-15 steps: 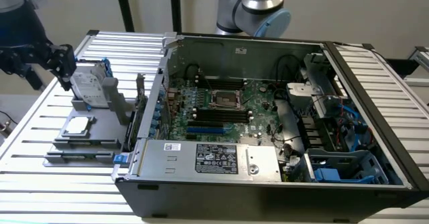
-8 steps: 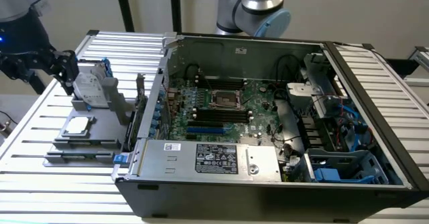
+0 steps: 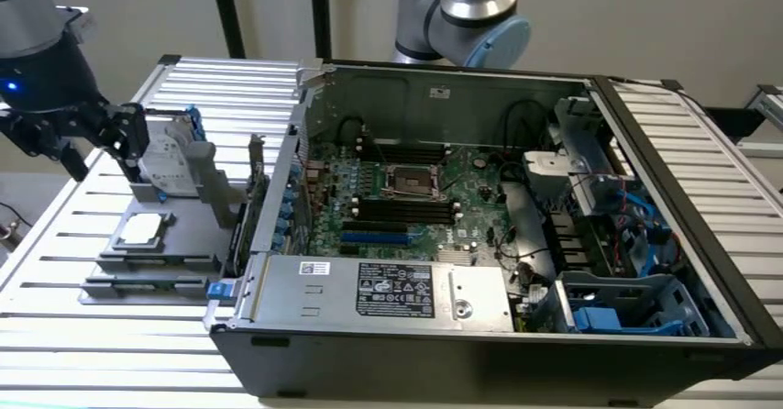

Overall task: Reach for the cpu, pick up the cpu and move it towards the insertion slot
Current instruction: 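Pick up the cpu and move it towards the insertion slot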

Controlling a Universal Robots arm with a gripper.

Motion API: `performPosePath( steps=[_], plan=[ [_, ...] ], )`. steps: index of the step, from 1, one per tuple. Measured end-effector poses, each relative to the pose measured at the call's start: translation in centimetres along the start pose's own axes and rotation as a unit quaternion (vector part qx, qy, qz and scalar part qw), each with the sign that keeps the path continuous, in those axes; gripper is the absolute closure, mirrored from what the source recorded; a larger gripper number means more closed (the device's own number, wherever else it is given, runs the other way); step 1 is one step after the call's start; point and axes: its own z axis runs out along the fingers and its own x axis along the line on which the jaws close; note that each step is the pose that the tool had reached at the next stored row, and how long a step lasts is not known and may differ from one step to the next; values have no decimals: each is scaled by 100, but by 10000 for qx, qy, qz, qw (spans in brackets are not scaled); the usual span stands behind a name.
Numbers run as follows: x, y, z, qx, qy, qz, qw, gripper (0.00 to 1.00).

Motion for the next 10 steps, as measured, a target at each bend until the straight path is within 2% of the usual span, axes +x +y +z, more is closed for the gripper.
performPosePath(
  steps=[5, 10],
  plan=[
    [-4, -2, 91, 1, -6, -46, 10000, 35],
    [-5, -7, 171, 3, -27, -75, 10000, 35]
  ],
)
